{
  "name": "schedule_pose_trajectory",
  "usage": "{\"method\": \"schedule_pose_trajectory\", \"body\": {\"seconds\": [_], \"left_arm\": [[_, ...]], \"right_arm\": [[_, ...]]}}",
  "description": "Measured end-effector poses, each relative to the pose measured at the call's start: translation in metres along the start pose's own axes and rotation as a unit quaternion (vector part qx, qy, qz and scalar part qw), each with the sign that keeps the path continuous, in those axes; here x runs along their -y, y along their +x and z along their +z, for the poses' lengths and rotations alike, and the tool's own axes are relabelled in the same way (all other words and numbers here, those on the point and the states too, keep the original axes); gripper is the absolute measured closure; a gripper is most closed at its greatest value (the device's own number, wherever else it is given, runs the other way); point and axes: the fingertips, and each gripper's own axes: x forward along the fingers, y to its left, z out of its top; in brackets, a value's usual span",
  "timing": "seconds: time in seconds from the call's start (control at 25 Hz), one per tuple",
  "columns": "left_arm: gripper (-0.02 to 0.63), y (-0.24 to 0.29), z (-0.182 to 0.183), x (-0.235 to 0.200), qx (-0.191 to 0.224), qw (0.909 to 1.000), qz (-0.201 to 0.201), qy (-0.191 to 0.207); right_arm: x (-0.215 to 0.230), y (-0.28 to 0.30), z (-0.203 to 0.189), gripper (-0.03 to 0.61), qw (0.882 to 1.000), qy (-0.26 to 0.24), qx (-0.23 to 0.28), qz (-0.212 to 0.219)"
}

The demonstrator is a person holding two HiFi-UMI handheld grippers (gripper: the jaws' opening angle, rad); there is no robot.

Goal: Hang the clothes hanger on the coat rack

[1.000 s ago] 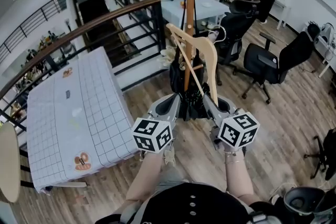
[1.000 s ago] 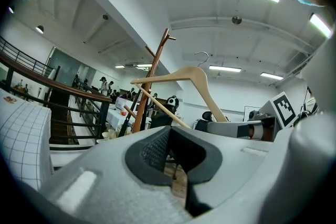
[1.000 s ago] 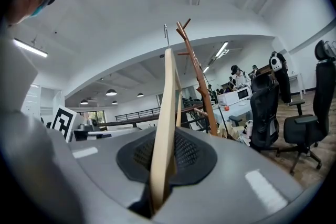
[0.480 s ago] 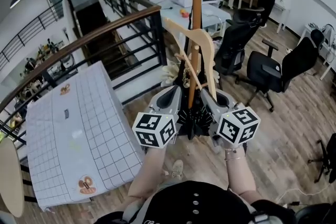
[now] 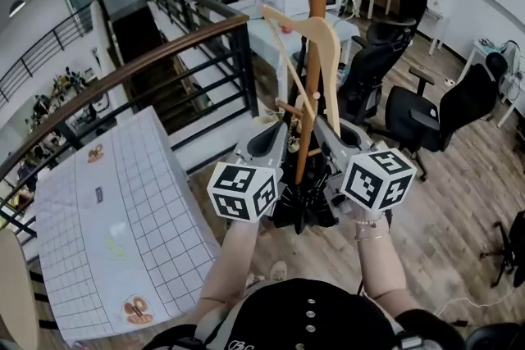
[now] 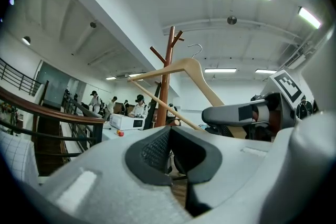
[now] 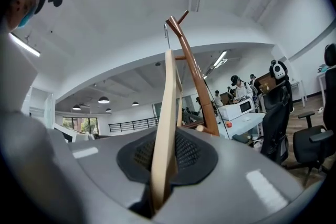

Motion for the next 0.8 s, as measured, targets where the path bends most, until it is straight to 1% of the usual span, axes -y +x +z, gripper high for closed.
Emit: {"method": "schedule_pose_trajectory", "body": {"seconds": [0.12, 0.36, 0.56, 0.68, 0.8], "left_arm": [[0.614, 0.01, 0.011, -0.009, 0.004, 0.9999, -0.008, 0.009], [0.614, 0.025, 0.025, -0.023, 0.009, 0.9994, -0.027, 0.018], [0.615, 0.035, 0.037, -0.034, 0.024, 0.9987, -0.043, 0.015], [0.615, 0.041, 0.043, -0.042, 0.03, 0.9983, -0.049, 0.014], [0.615, 0.047, 0.042, -0.045, 0.027, 0.9978, -0.057, 0.016]], "right_arm": [[0.002, 0.016, 0.019, 0.56, 1.0, 0.002, 0.002, 0.014], [0.006, 0.042, 0.05, 0.56, 1.0, 0.008, 0.007, 0.015], [0.009, 0.061, 0.054, 0.561, 1.0, 0.006, -0.001, 0.009], [0.01, 0.074, 0.057, 0.561, 1.0, 0.02, -0.004, 0.004], [0.009, 0.082, 0.058, 0.561, 0.999, 0.038, -0.002, 0.005]]}}
